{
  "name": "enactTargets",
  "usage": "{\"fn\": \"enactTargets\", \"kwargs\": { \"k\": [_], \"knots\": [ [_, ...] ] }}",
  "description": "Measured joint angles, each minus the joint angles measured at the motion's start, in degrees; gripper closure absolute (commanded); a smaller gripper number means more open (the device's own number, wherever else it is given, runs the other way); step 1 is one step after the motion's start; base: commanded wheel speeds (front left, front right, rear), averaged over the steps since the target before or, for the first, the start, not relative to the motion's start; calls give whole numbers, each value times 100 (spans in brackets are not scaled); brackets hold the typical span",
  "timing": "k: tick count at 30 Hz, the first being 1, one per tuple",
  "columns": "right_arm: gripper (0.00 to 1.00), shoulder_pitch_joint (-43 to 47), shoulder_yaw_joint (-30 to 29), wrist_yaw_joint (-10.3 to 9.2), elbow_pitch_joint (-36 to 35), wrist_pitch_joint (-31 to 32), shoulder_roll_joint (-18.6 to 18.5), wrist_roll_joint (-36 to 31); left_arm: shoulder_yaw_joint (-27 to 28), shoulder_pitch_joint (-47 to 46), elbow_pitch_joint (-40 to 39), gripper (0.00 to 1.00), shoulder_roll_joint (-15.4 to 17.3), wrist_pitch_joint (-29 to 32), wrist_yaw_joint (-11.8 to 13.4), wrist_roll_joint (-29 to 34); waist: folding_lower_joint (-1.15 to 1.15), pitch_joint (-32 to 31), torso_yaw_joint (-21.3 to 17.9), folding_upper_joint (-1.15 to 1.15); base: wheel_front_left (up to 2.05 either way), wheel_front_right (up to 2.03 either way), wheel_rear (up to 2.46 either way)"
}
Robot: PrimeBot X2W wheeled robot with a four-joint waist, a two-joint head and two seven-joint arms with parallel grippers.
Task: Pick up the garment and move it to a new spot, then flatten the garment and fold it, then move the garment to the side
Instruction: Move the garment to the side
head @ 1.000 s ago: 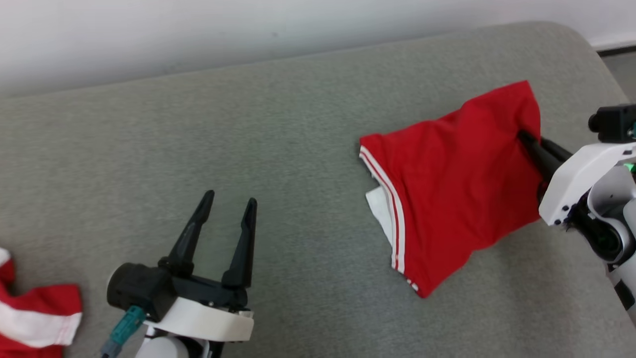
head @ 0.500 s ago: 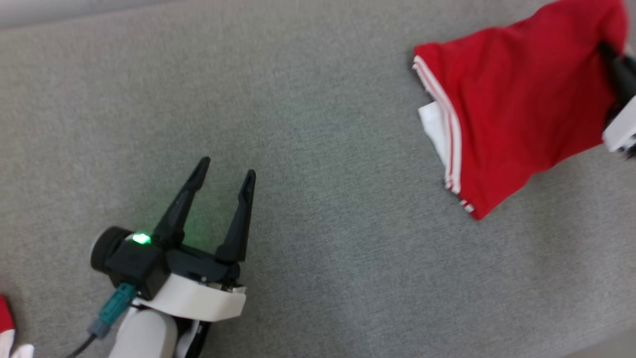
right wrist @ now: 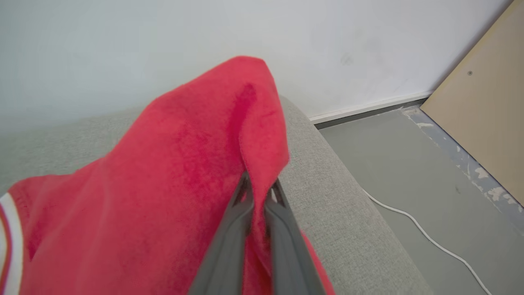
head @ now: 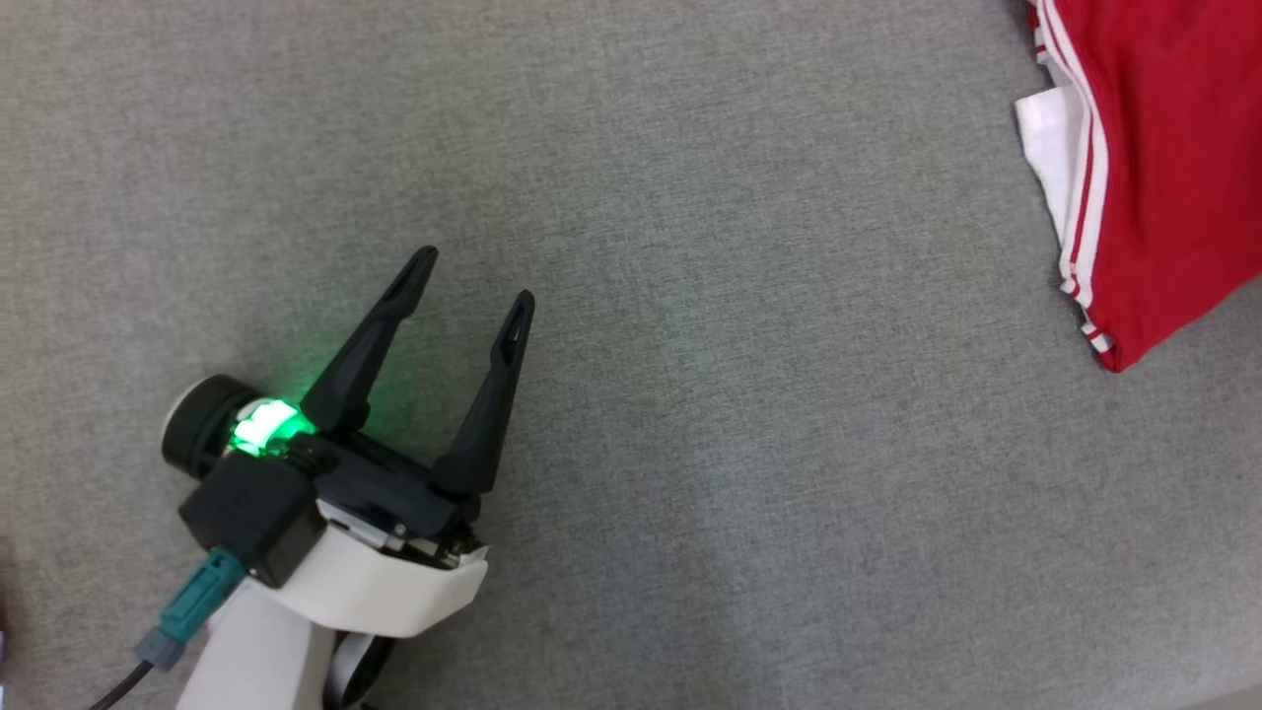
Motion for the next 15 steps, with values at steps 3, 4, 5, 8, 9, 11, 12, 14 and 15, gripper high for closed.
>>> {"fn": "enactTargets", "kwargs": {
  "k": [3, 4, 5, 8, 9, 11, 12, 14, 15],
  "knots": [
    [100, -81, -18, 0, 372, -40, -34, -160, 0, -5, 32, 0, -2, -1, 1, -10, 0, -31, 39, 0, 0, 0, 0],
    [64, -107, -25, 0, 497, -66, -31, -202, 1, -6, 65, 0, -2, -4, 5, -11, 0, -54, 47, 0, 0, 0, 0],
    [9, -134, -29, 0, 580, -120, -20, -237, 0, -8, 92, 0, -7, -5, 7, -20, 0, -82, 56, 0, 0, 0, 0],
    [0, -222, -31, 0, 862, -170, 48, -336, -13, -1, 176, 0, -27, -15, 18, -40, 0, -194, 80, 0, 0, 0, 0],
    [0, -235, -14, 0, 924, -216, 57, -391, -21, 9, 208, 0, -36, -36, 34, -52, 0, -239, 87, -1, 0, 0, 0],
    [0, -269, 21, 0, 1072, -265, 35, -516, -34, 21, 292, 0, -58, -59, 42, -66, 1, -351, 100, -1, 0, 0, 0],
    [0, -274, 43, 1, 1144, -310, 15, -575, -42, 42, 328, 0, -75, -66, 56, -68, 0, -417, 106, -1, 0, 0, 0],
    [0, -285, 83, 0, 1230, -397, 4, -679, -54, 88, 392, 0, -109, -105, 58, -101, 0, -564, 115, 0, 0, 0, 0],
    [0, -292, 119, 0, 1239, -431, 12, -739, -66, 100, 433, 0, -122, -112, 59, -110, 0, -648, 118, -1, 0, 0, 0]
  ]
}}
